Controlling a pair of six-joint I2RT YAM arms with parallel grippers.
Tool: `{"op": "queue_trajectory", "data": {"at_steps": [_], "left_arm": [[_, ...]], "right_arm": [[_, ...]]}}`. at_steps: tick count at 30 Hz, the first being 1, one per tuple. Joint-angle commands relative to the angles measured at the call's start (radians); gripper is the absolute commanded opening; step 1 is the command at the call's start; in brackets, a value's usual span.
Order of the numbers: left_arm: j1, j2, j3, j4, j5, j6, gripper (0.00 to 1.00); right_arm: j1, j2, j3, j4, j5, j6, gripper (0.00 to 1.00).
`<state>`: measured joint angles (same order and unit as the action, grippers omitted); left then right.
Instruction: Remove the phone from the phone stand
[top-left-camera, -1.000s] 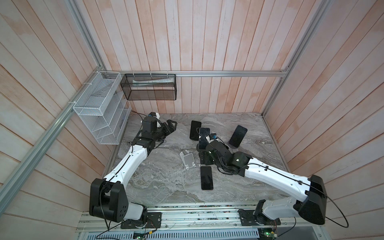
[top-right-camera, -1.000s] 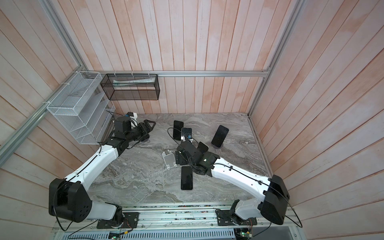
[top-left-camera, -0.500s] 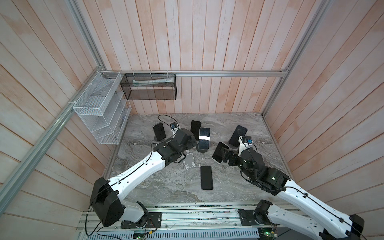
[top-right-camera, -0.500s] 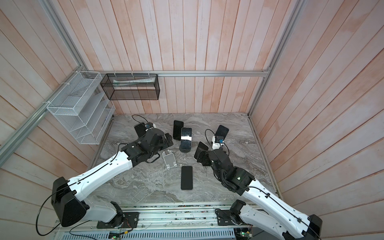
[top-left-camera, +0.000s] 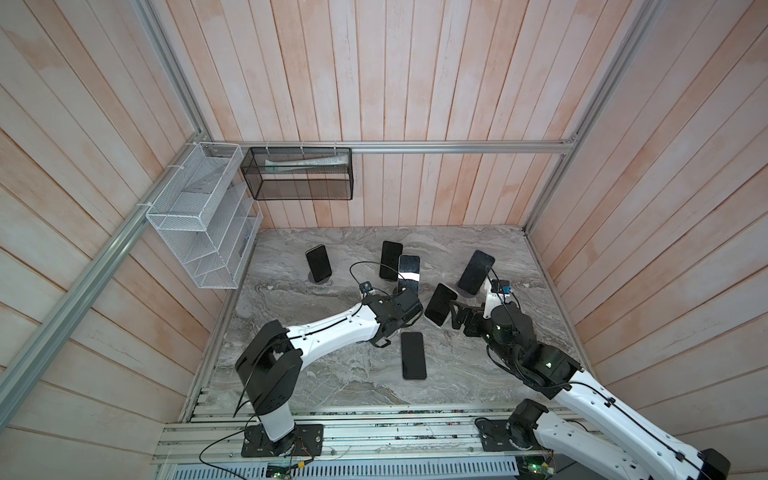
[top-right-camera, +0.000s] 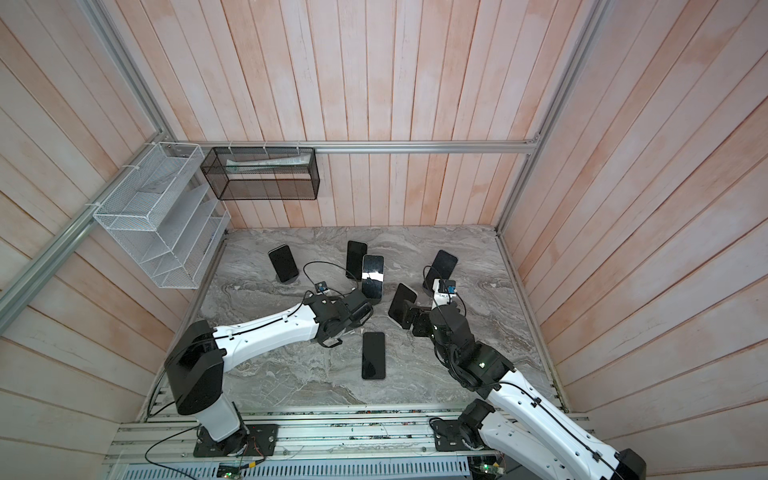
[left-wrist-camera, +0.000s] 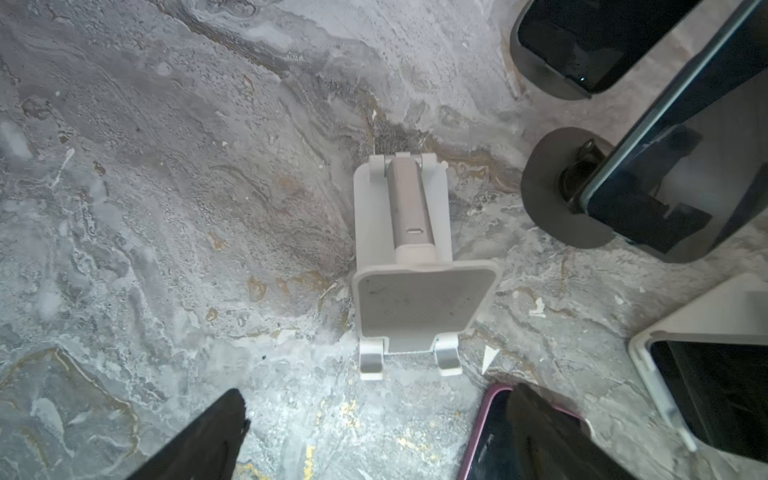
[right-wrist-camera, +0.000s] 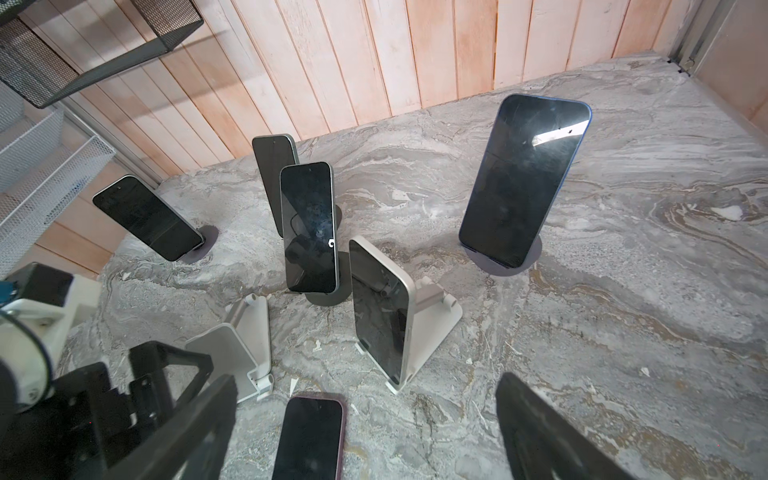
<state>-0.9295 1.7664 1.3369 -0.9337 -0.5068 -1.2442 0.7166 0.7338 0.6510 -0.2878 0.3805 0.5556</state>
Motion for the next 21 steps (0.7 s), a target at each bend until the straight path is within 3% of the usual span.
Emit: {"op": "queue_trajectory", "data": {"at_steps": [1, 15, 21], "left_arm": [[0.006, 0.049, 0.07, -0.064, -0.046, -0.044, 1.0], [0.036, 0.127, 0.03, 0.119, -0.057, 0.085, 1.0], [0.072, 0.141, -0.011, 0.233, -0.04, 0.166, 0.95]], "right_arm": [[-0.014, -0.035, -0.014, 0.003, -0.017, -0.002, 0.98], [-0.038, -0.013, -0.023, 0.019, -0.067, -0.017, 0.98], [-0.045, 0.008, -0.031, 0.06, -0.101, -0.031, 0.98]]}}
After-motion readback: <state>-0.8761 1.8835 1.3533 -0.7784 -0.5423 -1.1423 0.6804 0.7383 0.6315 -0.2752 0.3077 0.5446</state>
